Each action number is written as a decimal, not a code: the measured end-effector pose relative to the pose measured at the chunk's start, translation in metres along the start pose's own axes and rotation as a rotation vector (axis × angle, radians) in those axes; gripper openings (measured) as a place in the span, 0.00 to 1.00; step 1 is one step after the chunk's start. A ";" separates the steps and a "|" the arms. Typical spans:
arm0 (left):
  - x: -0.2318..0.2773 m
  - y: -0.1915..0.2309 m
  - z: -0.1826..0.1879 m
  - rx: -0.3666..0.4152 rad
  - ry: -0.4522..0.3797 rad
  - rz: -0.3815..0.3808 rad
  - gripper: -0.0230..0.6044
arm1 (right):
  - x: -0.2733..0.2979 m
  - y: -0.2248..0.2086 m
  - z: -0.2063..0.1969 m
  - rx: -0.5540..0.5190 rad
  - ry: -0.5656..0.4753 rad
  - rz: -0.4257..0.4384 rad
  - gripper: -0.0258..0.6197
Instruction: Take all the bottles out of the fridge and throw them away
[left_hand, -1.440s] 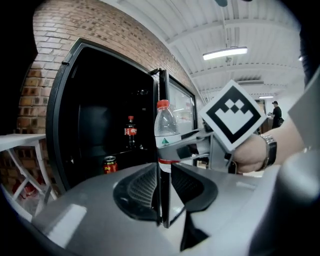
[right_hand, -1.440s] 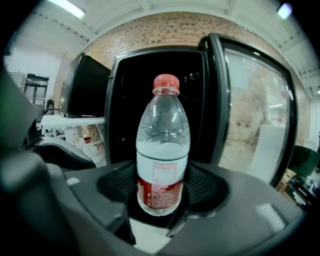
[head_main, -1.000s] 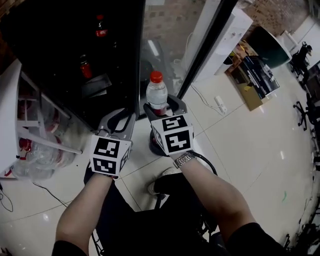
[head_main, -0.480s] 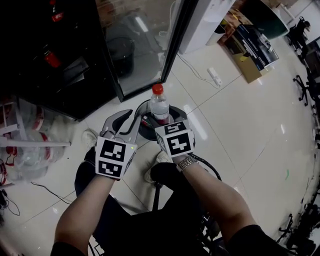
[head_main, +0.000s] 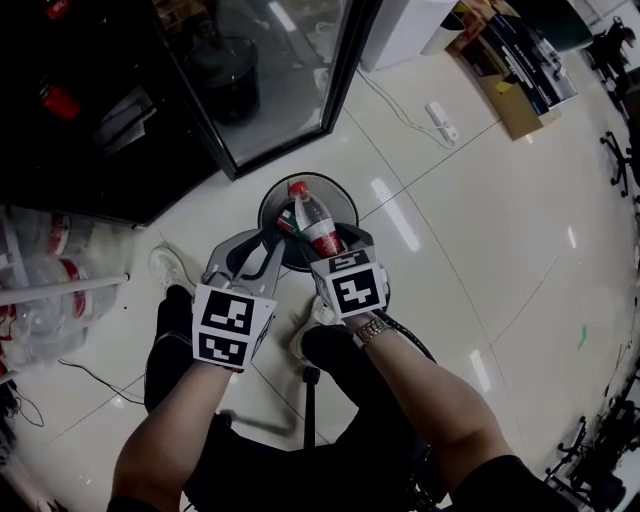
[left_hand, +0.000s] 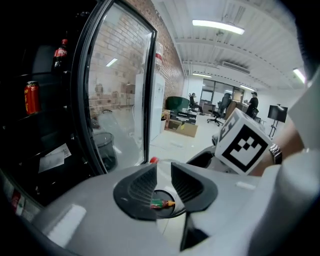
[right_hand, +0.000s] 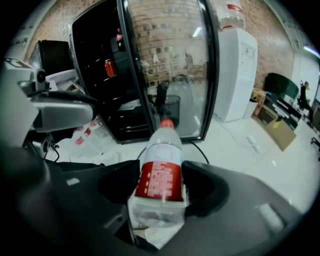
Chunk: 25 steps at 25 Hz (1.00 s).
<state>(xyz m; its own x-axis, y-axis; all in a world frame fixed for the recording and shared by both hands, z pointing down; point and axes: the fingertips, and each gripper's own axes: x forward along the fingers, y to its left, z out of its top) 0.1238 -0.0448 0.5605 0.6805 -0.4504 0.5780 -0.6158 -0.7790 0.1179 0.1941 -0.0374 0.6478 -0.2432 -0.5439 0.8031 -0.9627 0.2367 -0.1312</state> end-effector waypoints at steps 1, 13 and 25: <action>0.003 0.000 -0.005 -0.004 0.006 -0.002 0.18 | 0.006 -0.002 -0.003 -0.002 0.006 -0.003 0.47; 0.015 0.010 -0.012 -0.024 0.029 0.004 0.18 | 0.007 -0.043 0.039 -0.033 -0.117 -0.141 0.09; -0.024 0.032 0.021 -0.010 -0.038 0.069 0.18 | -0.019 0.005 0.082 -0.076 -0.193 -0.074 0.18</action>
<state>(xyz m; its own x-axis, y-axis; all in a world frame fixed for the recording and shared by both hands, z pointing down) 0.0960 -0.0675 0.5337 0.6505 -0.5194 0.5541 -0.6659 -0.7410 0.0872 0.1845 -0.0919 0.5836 -0.1974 -0.7045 0.6817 -0.9689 0.2462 -0.0261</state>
